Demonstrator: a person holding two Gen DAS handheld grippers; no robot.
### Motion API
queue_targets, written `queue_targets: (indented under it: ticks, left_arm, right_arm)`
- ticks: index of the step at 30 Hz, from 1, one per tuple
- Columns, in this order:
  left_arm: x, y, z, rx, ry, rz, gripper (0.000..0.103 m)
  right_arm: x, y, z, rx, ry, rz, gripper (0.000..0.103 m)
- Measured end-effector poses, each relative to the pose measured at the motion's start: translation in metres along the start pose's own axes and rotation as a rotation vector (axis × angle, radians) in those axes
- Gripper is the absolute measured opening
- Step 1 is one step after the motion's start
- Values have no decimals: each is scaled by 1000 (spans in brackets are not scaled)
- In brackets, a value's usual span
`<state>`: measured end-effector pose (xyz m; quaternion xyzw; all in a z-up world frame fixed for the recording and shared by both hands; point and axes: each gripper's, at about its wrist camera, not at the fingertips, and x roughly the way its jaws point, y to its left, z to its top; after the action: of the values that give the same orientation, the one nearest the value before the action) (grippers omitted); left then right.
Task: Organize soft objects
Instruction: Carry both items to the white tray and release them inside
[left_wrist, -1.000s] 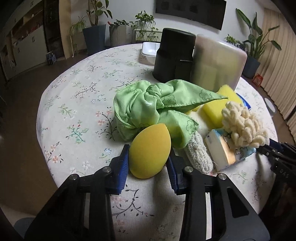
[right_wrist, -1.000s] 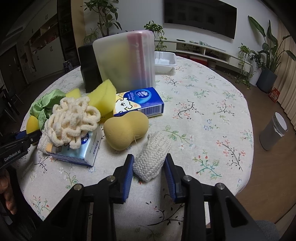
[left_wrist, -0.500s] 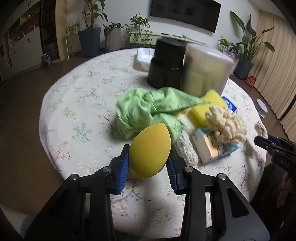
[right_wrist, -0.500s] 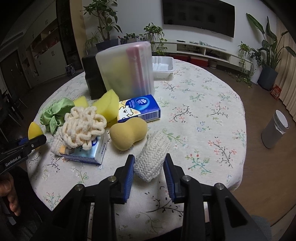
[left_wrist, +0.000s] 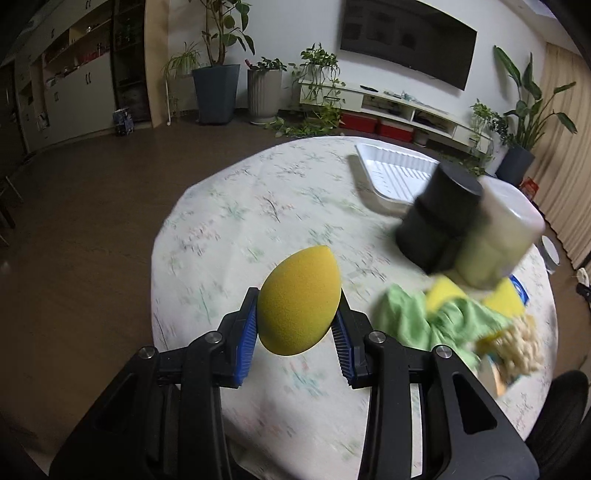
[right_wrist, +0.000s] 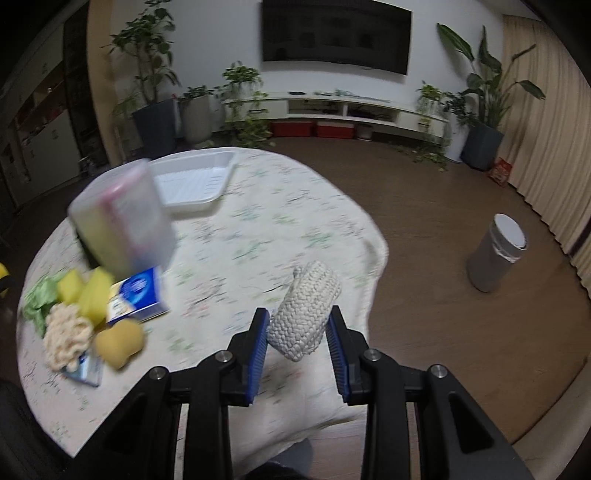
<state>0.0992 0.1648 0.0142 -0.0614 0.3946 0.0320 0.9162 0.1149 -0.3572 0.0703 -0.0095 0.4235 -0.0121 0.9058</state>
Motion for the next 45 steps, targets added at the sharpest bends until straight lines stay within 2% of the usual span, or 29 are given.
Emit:
queue_targets:
  ticks: [4, 9, 12, 16, 21, 27, 31, 36, 41, 45]
  left_arm:
    - [22, 19, 35, -23, 3, 24, 35]
    - [37, 43, 103, -26, -51, 88, 35]
    - [48, 40, 143, 8, -77, 99, 35]
    - [70, 16, 188, 83, -96, 98, 35]
    - [112, -42, 217, 224, -66, 43, 35]
    - [167, -114, 210, 427, 16, -63, 35]
    - [190, -137, 203, 485, 55, -106, 35]
    - [218, -151, 203, 525, 100, -176, 35]
    - [236, -168, 189, 582, 135, -225, 35]
    - [250, -175, 182, 601, 167, -238, 35]
  right_arm:
    - [24, -39, 34, 35, 1, -55, 34]
    - [50, -93, 95, 99, -9, -100, 34]
    - [64, -113, 141, 95, -33, -134, 34]
    - [84, -116, 191, 93, -71, -111, 34]
    - [123, -79, 240, 20, -66, -61, 34]
    - [176, 9, 258, -161, -22, 43, 34]
    - [204, 69, 253, -288, 14, 149, 34]
    - [226, 125, 237, -431, 58, 243, 34]
    - [241, 162, 218, -541, 99, 331, 34]
    - [251, 181, 211, -585, 125, 352, 34]
